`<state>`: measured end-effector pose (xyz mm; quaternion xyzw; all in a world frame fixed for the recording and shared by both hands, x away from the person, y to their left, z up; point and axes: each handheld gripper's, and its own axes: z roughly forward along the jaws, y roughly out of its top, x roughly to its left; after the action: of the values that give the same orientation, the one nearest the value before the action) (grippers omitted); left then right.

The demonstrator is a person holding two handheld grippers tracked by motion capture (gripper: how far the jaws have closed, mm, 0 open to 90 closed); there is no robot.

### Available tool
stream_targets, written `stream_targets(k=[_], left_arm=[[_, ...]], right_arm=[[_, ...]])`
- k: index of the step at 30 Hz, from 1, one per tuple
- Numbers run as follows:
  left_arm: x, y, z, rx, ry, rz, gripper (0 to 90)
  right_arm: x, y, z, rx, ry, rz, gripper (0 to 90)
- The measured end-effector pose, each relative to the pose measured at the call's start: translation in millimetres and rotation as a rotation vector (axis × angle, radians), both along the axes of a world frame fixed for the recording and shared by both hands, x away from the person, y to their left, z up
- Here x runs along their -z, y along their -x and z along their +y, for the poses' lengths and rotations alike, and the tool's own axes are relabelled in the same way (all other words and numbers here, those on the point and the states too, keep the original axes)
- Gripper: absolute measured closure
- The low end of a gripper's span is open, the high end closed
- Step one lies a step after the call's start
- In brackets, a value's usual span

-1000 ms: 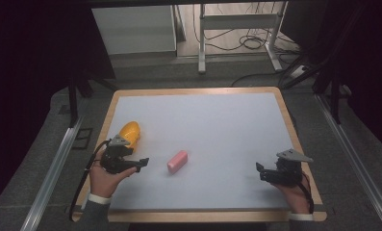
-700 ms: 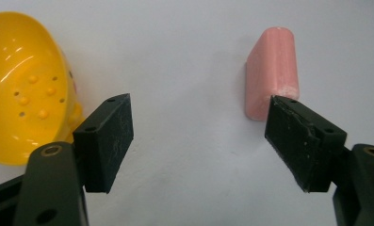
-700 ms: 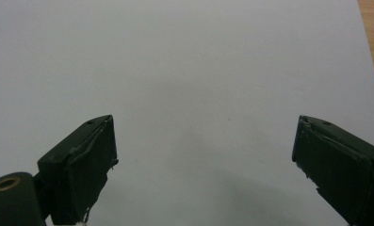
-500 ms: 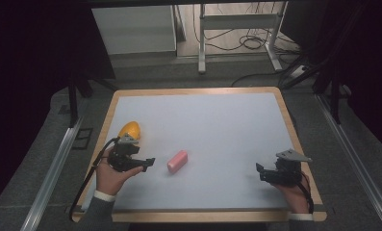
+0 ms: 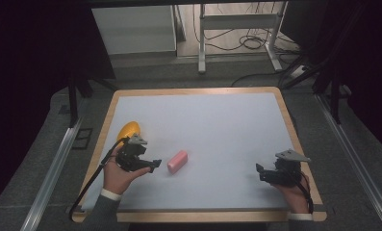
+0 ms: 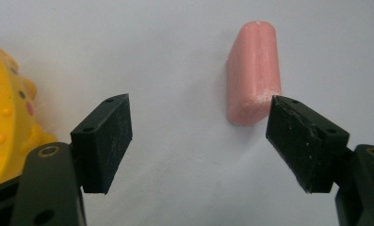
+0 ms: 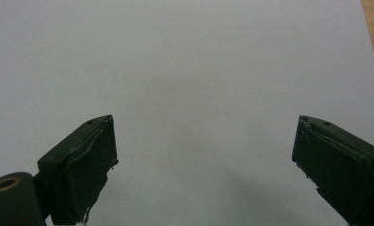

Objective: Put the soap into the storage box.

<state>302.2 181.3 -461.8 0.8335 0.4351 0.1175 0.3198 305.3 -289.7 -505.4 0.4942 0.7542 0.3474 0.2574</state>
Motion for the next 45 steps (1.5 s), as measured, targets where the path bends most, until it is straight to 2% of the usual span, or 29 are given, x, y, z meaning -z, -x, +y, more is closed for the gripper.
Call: stream_targets(k=[10,13,17,20,22,27,35,40,45], left_arm=[[7.3,-2.9,-12.6,0.025,-0.005,0.017,23.6],[8.3,-2.7,-16.5,0.028,-0.024,0.020,23.6],[8.7,-4.4,-28.7,0.055,-0.038,0.024,23.4],[10.0,-5.9,-32.6,0.064,-0.025,0.030,23.4],[12.6,-7.6,-40.1,0.074,-0.045,0.035,23.3],[16.2,-10.7,-54.8,0.097,-0.046,0.048,23.4],[19.0,-16.8,-68.0,0.099,-0.082,0.056,23.5],[21.2,-21.0,-71.4,0.096,-0.075,0.062,23.6],[23.4,-30.6,-75.9,0.092,-0.089,0.086,24.2]], right_arm=[[1.6,-0.8,-1.5,0.005,0.005,0.004,6.8],[2.1,-1.0,-1.7,0.003,0.005,0.006,6.8],[2.9,-1.2,-1.4,0.004,0.007,0.009,6.8],[3.0,-1.2,-1.8,0.005,0.007,0.010,6.8],[3.0,-1.4,-2.4,0.008,0.008,0.010,6.8],[3.1,-1.5,-3.2,0.010,0.007,0.011,6.8],[4.0,-2.0,-4.2,0.015,0.009,0.015,6.8],[4.6,-2.3,-3.9,0.013,0.009,0.018,6.8],[5.6,-2.9,-4.0,0.014,0.011,0.023,6.8]])
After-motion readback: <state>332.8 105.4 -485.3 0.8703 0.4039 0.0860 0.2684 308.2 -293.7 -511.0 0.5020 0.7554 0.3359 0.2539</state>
